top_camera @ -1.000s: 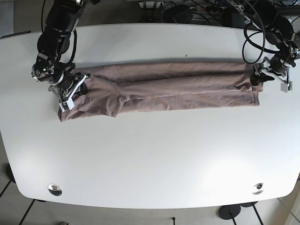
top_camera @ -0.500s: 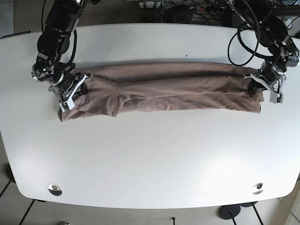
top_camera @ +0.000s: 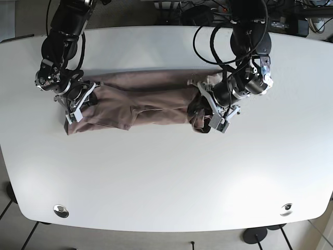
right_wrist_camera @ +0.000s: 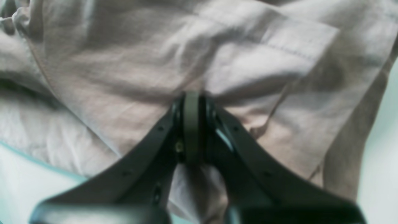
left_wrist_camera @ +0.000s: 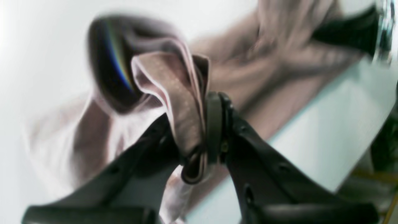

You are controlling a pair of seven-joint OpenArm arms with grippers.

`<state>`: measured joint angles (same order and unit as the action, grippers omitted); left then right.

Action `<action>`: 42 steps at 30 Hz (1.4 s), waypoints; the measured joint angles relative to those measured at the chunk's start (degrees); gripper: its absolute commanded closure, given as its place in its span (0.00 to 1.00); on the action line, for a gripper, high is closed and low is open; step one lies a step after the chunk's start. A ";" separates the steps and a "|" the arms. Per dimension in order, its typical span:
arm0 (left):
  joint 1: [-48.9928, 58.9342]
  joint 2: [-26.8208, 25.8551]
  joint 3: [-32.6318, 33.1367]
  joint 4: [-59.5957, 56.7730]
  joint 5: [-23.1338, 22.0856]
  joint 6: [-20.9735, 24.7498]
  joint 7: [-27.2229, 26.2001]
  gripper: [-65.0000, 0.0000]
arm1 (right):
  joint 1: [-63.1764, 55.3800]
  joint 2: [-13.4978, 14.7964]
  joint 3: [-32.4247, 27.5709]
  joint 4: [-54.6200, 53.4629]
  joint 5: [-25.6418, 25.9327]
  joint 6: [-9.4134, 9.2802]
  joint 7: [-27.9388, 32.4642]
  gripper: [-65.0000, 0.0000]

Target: Fold the T-shirt properly

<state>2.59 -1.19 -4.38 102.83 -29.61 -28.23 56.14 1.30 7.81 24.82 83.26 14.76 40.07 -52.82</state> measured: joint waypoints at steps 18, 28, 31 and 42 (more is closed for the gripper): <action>-6.36 0.22 22.10 -3.87 -0.31 19.21 -1.84 0.37 | -0.02 -0.02 -0.13 0.28 0.02 0.00 -0.15 0.96; -3.96 -1.03 -0.04 1.03 -2.58 3.04 -1.79 0.58 | 2.91 2.47 18.14 14.14 31.45 -0.15 -24.30 0.81; -1.42 -1.55 -4.68 0.24 -2.73 0.20 -1.49 0.78 | 3.28 3.80 25.49 12.37 31.87 -0.20 -27.21 0.38; 2.47 -4.13 -9.97 -7.91 -2.80 -8.52 -1.75 0.95 | 4.72 9.68 22.86 -17.35 32.81 -0.17 -18.75 0.08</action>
<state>5.06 -5.32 -14.35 94.91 -32.40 -36.75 54.39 6.02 17.50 47.68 65.91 47.57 39.90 -71.57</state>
